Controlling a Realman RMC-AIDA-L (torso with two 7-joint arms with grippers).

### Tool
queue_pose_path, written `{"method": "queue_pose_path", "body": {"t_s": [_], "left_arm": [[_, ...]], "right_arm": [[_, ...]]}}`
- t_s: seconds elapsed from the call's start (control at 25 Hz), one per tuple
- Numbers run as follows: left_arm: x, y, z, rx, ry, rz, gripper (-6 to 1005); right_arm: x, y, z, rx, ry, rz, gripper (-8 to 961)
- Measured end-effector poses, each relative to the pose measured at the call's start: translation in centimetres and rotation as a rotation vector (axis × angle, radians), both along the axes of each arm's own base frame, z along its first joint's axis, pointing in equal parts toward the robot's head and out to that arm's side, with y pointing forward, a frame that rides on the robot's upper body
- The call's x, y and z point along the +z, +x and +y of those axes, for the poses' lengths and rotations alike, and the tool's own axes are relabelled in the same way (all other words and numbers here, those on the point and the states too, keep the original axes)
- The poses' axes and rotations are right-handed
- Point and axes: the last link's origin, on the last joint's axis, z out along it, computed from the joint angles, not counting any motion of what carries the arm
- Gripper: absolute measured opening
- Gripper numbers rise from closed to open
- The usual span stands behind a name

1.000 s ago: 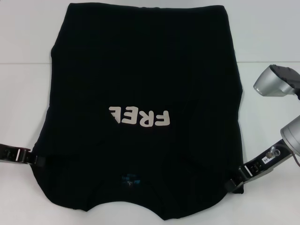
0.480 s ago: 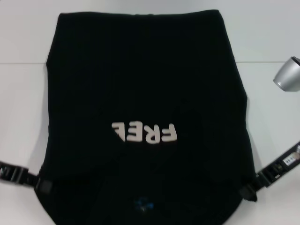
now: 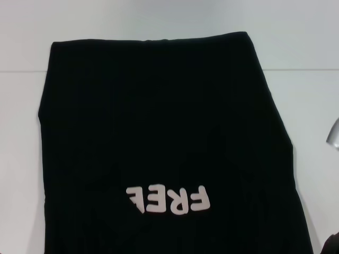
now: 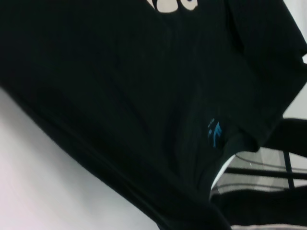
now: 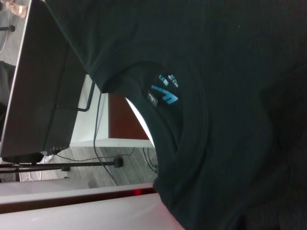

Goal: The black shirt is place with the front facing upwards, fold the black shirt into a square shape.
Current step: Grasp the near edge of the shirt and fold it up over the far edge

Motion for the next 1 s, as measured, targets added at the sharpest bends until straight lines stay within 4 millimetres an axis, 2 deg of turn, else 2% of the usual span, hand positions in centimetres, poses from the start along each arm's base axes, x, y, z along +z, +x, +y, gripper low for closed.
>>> {"method": "queue_pose_path", "body": {"t_s": [0.16,0.36,0.6,0.76,0.92,1.0], "left_arm": [[-0.1,0.3,0.4,-0.007,0.021,-0.017,33],[1.3,1.6,3.3,-0.004,0.19,-0.069,33],[3.8,2.7,8.3,0.065,0.475,-0.082,33],[5.3,2.5,11.4,0.137,0.712,-0.095,32],[5.6,1.7,13.4,0.214,0.919,-0.134,32],[5.3,1.3,13.6,0.232,0.953,-0.135,32]], "right_arm": [[-0.2,0.1,0.0,-0.017,0.032,0.03,68],[1.2,0.0,1.5,-0.072,0.17,0.114,68],[3.9,-0.5,4.9,-0.191,0.445,0.248,69],[4.8,-0.9,7.1,-0.24,0.614,0.319,69],[4.9,-0.5,9.6,-0.292,0.806,0.359,69],[4.7,-0.2,10.7,-0.318,0.9,0.377,70]]}}
